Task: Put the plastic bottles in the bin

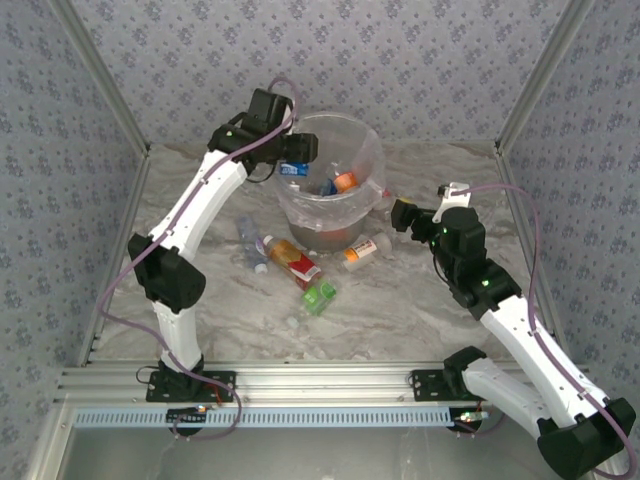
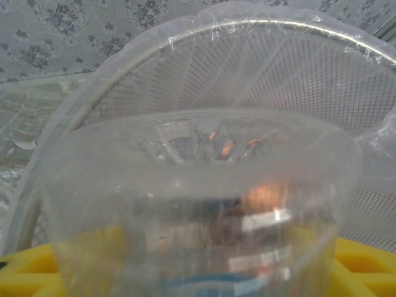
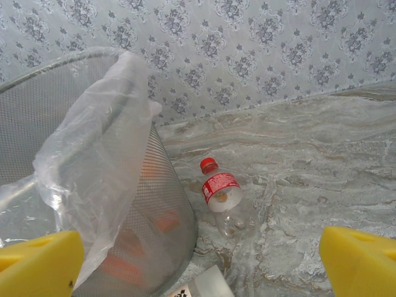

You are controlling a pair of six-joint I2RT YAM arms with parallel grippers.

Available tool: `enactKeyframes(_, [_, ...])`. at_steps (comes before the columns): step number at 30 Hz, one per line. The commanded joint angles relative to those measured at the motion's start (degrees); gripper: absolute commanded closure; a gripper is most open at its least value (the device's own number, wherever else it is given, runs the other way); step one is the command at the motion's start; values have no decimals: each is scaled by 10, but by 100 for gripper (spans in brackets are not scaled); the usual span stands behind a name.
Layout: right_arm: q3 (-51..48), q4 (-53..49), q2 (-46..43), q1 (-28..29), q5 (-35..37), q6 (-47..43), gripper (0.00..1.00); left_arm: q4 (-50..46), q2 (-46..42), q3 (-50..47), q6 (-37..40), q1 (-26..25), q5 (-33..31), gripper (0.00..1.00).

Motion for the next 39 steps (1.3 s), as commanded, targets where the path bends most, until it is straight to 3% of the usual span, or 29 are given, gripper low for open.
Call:
enactKeyframes(1, [7,-4,-2,1,-1,-8,0,-52,-3,21,23,1,-18,25])
enactKeyframes(9, [7,-6,4,1,1,-11,0,-60,-20,22,31,2,-19,13])
enactKeyframes(14, [7,-4,15,0,2,-14,0,-50,-44,9,30,1,17,8])
enactKeyframes(19, [7,-1,40,-5,4,-26,0,-5,-86,-31,15,2,74,1])
enactKeyframes(27, [7,-14,97,-47,-39,-63,0,102,-182,-144,-28,9,127,0])
enactKeyframes(31, [20,-32,137,-82,-95,-70,0,164,-241,-225,-55,11,122,1])
enactKeyframes(35, [32,-39,181,-107,-130,-74,0,276,-329,-360,-128,12,84,0])
enactKeyframes(39, [48,-45,224,-124,-149,-82,0,304,-405,-446,-140,12,16,1])
